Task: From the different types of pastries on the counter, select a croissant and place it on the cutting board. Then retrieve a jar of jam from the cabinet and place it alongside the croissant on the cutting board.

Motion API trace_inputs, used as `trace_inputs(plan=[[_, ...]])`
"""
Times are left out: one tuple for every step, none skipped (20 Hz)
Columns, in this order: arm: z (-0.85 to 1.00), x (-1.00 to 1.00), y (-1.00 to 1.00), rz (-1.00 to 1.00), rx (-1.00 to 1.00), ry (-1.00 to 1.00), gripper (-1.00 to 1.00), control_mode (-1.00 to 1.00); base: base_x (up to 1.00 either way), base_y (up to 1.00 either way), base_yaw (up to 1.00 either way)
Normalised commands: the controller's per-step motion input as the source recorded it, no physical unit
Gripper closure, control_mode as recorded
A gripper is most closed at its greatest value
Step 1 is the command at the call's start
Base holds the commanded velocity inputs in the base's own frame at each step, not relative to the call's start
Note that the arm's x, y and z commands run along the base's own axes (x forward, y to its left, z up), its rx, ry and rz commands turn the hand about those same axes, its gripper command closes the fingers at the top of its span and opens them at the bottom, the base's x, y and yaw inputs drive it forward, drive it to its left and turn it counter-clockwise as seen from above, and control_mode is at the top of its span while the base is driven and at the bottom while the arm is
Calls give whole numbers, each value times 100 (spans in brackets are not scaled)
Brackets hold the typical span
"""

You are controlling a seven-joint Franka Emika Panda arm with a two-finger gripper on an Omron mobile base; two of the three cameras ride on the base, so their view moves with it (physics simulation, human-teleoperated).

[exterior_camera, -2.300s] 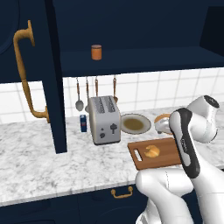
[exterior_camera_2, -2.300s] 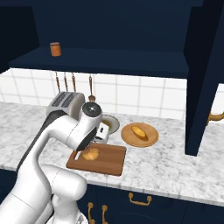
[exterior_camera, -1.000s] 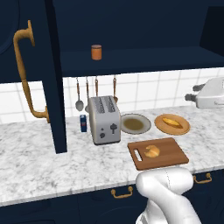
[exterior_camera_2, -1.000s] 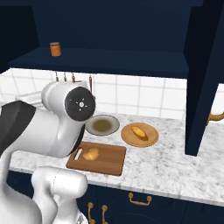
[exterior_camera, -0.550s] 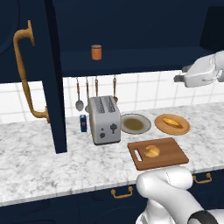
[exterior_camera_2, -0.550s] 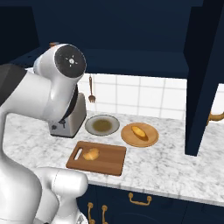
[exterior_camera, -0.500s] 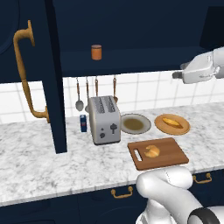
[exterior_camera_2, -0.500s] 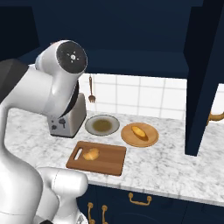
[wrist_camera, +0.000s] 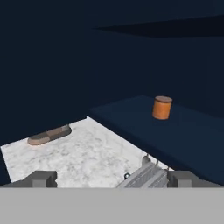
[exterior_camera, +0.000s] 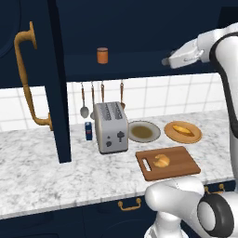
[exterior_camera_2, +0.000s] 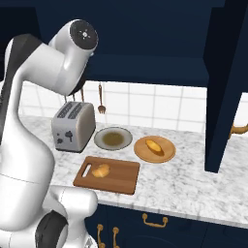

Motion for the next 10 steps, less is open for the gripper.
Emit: trace_inputs(plan=[[-14,9,36,6,0,7,-100,-100,0,0,0],[-21,26,7,5,0,-3,-100,-100,0,0,0],[-21,36,5,0,0,-10,-100,-100,0,0,0],[-22,46,10,0,0,-4,-100,-100,0,0,0],[-21,58,9,0,0,-1,-100,-100,0,0,0],[-16,61,4,0,0,-7,-100,-100,0,0,0],[-5,46,0,0,1,-15,-100,-100,0,0,0],[-4,49,0,0,0,-19,-100,-100,0,0,0],[-8,44,1,0,0,-20,-100,-100,0,0,0],[-1,38,1,0,0,-20,-100,-100,0,0,0]])
